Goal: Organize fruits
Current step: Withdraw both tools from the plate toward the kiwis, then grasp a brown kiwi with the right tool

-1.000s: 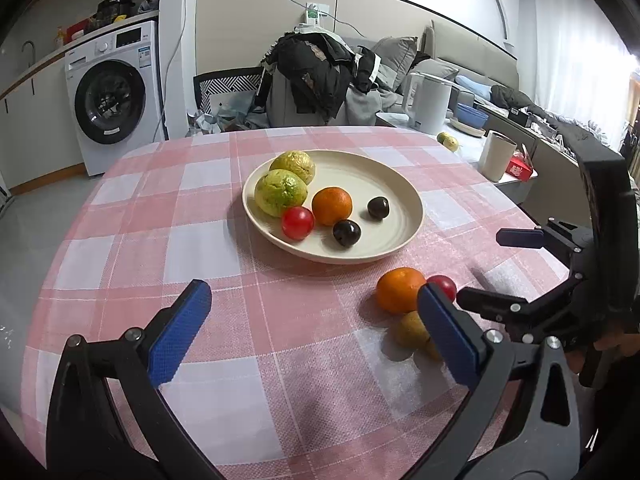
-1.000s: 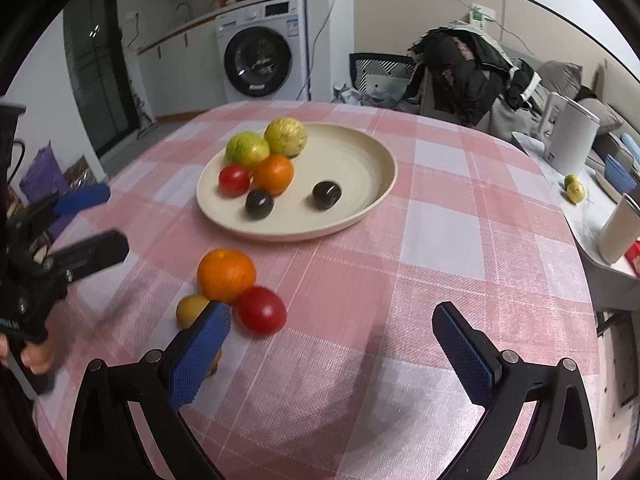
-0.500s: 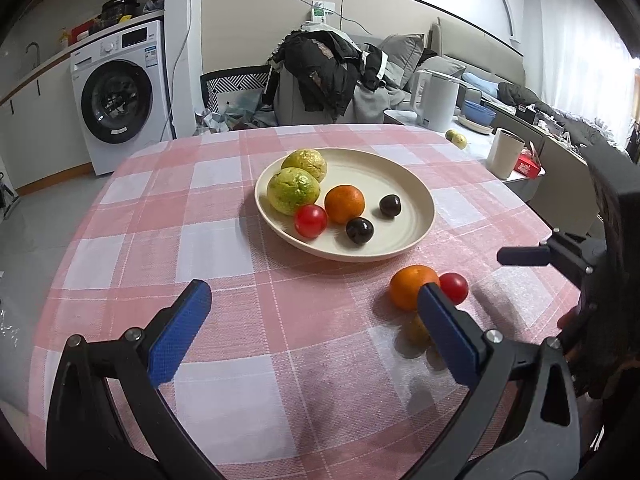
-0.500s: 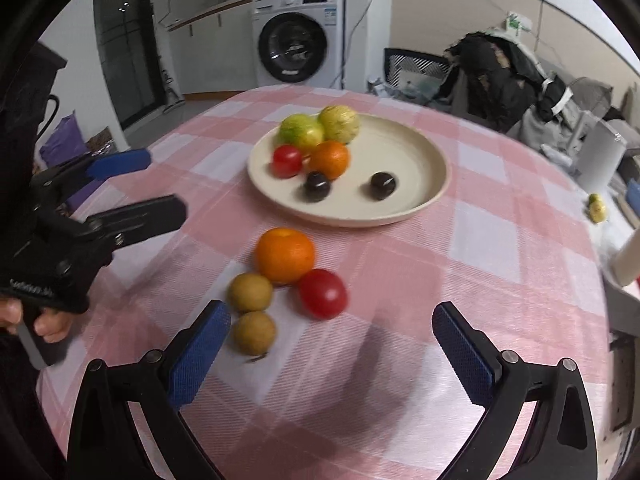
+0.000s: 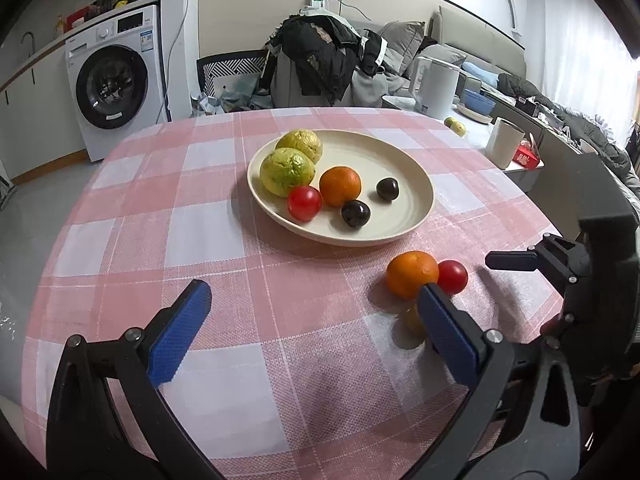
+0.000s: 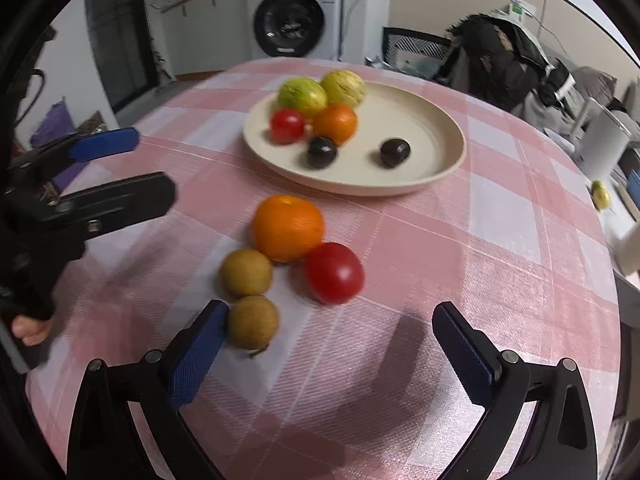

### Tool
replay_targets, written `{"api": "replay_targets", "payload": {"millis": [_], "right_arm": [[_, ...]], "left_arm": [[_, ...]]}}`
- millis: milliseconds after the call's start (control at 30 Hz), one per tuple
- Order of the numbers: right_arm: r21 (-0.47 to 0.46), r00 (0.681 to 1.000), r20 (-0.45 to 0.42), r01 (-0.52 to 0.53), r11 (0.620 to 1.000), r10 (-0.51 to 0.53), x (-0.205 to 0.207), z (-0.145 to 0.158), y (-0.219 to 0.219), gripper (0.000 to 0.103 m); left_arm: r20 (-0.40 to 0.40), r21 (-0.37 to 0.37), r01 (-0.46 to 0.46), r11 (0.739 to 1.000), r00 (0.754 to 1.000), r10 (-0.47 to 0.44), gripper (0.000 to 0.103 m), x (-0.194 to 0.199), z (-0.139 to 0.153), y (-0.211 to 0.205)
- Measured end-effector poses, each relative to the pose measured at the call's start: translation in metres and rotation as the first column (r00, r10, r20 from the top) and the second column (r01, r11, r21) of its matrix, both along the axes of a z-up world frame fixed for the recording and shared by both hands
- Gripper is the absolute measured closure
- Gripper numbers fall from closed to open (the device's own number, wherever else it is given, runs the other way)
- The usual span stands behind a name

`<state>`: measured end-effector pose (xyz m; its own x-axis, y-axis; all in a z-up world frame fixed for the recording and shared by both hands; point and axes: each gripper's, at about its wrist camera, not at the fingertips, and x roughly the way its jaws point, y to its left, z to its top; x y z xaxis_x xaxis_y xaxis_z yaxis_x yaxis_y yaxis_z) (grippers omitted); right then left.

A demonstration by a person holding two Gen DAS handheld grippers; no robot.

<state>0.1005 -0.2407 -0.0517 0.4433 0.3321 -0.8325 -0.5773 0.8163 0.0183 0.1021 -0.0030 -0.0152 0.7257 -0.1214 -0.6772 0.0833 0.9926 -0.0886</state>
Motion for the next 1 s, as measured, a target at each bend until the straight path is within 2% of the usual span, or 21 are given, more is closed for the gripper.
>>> {"api": "replay_targets", "payload": {"millis": [233, 467, 667, 733, 800, 900, 967, 1000], "right_arm": [[-0.018, 1.000, -0.010, 0.027, 0.999, -0.027, 0.008, -0.001, -0.016, 0.000], [-0.037, 0.994, -0.013, 0.104, 0.994, -0.104, 0.022, -0.001, -0.037, 0.000], [-0.040, 0.996, -0.028, 0.082, 0.996, -0.083, 0.021, 0.000, -0.045, 0.001], [-0.032, 0.997, -0.027, 0.072, 0.997, -0.073, 0.020, 0.000, -0.045, 0.005], [-0.008, 0.997, -0.040, 0.059, 0.998, -0.059, 0.016, 0.001, -0.044, 0.018], [0.006, 0.998, -0.035, 0.043, 0.999, -0.042, 0.014, 0.003, -0.042, 0.029], [0.005, 0.999, -0.029, 0.022, 1.000, -0.022, 0.010, 0.004, -0.039, 0.033], [0.011, 1.000, -0.026, 0.010, 1.000, -0.010, 0.008, 0.004, -0.037, 0.039]], "left_arm": [[-0.019, 0.014, 0.001, 1.000, 1.000, -0.001, 0.000, 0.003, -0.006, -0.002], [-0.039, 0.027, 0.006, 1.000, 0.999, -0.005, 0.000, 0.004, -0.011, -0.004], [-0.047, 0.037, 0.012, 0.999, 0.999, -0.011, 0.000, 0.005, -0.013, -0.007], [-0.052, 0.037, 0.015, 0.999, 0.999, -0.013, 0.000, 0.006, -0.014, -0.008], [-0.056, 0.043, 0.019, 0.999, 0.998, -0.016, 0.000, 0.006, -0.016, -0.010], [-0.055, 0.047, 0.020, 0.999, 0.998, -0.018, 0.000, 0.005, -0.016, -0.011], [-0.057, 0.045, 0.024, 0.999, 0.998, -0.022, 0.000, 0.005, -0.016, -0.012], [-0.058, 0.046, 0.025, 0.999, 0.998, -0.023, 0.000, 0.005, -0.016, -0.012]]}}
